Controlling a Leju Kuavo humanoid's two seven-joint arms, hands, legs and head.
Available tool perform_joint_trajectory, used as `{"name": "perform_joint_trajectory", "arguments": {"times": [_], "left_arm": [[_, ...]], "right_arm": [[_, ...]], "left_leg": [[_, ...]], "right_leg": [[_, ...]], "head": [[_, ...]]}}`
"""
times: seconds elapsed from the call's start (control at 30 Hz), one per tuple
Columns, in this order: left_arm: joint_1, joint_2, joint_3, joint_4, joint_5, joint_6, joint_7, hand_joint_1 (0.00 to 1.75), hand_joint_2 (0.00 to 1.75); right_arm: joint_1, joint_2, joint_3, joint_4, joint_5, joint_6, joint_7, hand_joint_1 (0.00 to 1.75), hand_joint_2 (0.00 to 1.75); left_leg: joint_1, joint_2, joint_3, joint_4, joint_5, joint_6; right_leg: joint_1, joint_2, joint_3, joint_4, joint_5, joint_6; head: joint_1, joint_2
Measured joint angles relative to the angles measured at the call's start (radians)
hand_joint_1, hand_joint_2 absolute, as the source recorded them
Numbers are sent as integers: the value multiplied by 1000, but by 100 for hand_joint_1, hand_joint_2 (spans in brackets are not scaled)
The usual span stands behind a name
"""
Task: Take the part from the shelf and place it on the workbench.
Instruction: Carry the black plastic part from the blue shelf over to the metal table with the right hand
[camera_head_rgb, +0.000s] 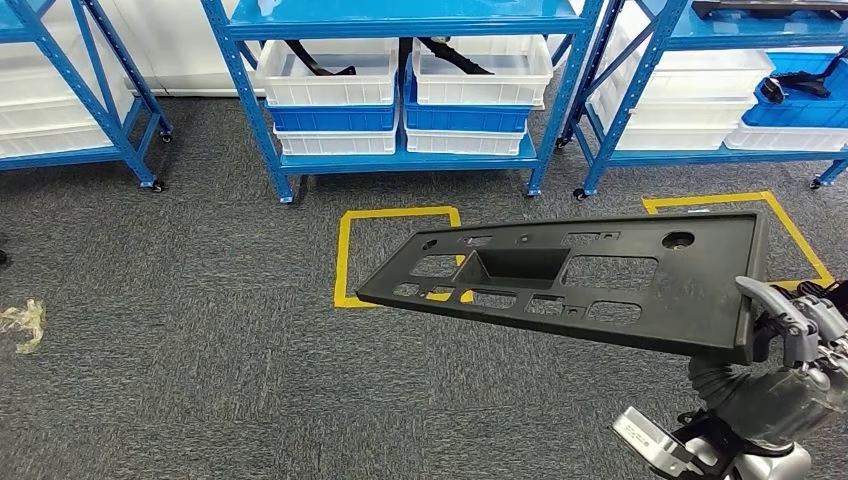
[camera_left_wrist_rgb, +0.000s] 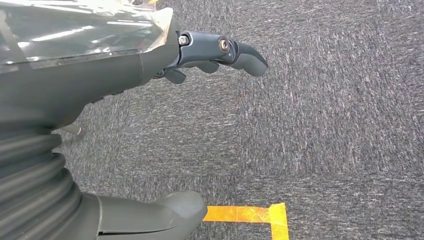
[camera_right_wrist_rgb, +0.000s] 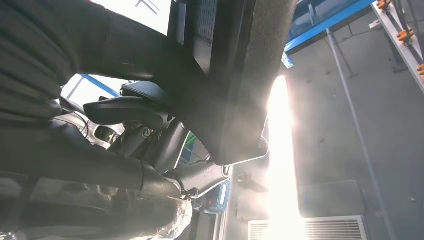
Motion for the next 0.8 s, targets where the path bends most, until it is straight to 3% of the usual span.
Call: {"name": "perform_joint_trajectory", "arguments": {"times": [0.1, 0.2, 0.27, 0.33, 0.4, 0.43, 0.5, 0.57, 0.6, 0.7, 0.73, 0.8], "left_arm": [[-1, 3, -2, 0, -3, -2, 1, 0, 175], [-3, 2, -7, 0, -8, -2, 2, 0, 175], [-7, 2, -10, 0, -9, -3, 3, 0, 175], [-9, 1, -14, 0, -12, -3, 5, 0, 175], [-9, 0, -18, 1, -14, -5, 6, 0, 175], [-9, 0, -19, 1, -15, -6, 7, 0, 175], [-10, 0, -22, 1, -16, -8, 7, 0, 175], [-11, 1, -23, 1, -16, -9, 7, 0, 175], [-12, 2, -24, 1, -16, -9, 7, 0, 175], [-12, 2, -24, 1, -16, -10, 8, 0, 175], [-12, 3, -24, 1, -16, -10, 8, 0, 175], [-12, 3, -24, 2, -16, -10, 7, 0, 175]], "right_arm": [[0, 0, -3, 1, 1, 0, 0, 175, 175], [0, 0, -8, 1, 4, 0, 0, 175, 175], [0, 0, -14, 1, 4, 0, 0, 175, 175], [1, 0, -19, 1, 4, 0, 0, 175, 175], [2, 0, -24, 1, 3, 0, 0, 175, 175], [2, -1, -26, 1, 3, 0, 0, 175, 175], [2, -2, -28, 1, 2, 0, 0, 175, 175], [2, -3, -29, 1, 0, 0, 0, 175, 175], [3, -4, -31, 1, 0, 0, 0, 175, 175], [4, -5, -34, 1, -2, 0, 0, 175, 175], [4, -6, -34, 1, -3, 0, 0, 175, 175], [3, -7, -36, 1, -8, 0, 0, 175, 175]], "left_leg": [[-1, 0, -2, 3, 1, 2], [2, 1, -2, -2, 17, 14], [9, 5, -7, -10, 33, 23], [11, 6, -22, -9, 44, 26], [12, 7, -39, -6, 53, 21], [14, 7, -46, -4, 57, 17], [19, 7, -56, 4, 61, 8], [20, 5, -68, 16, 64, -4], [20, 3, -73, 22, 65, -10], [22, -1, -87, 35, 67, -27], [24, -2, -96, 49, 51, -33], [28, -5, -132, 137, -24, -43]], "right_leg": [[-3, 0, 0, 0, 3, 4], [-3, 0, -5, 5, 2, 14], [-3, 5, -34, 71, -50, 10], [-5, 8, -83, 215, -133, 3], [-8, 9, -103, 316, -180, 10], [-10, 9, -83, 309, -180, 18], [-17, 8, 16, 172, -151, 38], [-16, 14, 98, 52, -131, 41], [-15, 18, 109, 31, -131, 35], [-15, 23, 92, 37, -127, 9], [-16, 23, 86, 38, -122, -3], [-17, 22, 70, 37, -109, -25]], "head": [[0, 0], [0, 0], [2, 0], [4, 0], [4, 0], [4, 0], [4, 0], [3, 0], [3, 0], [1, 0], [0, 0], [0, 0]]}}
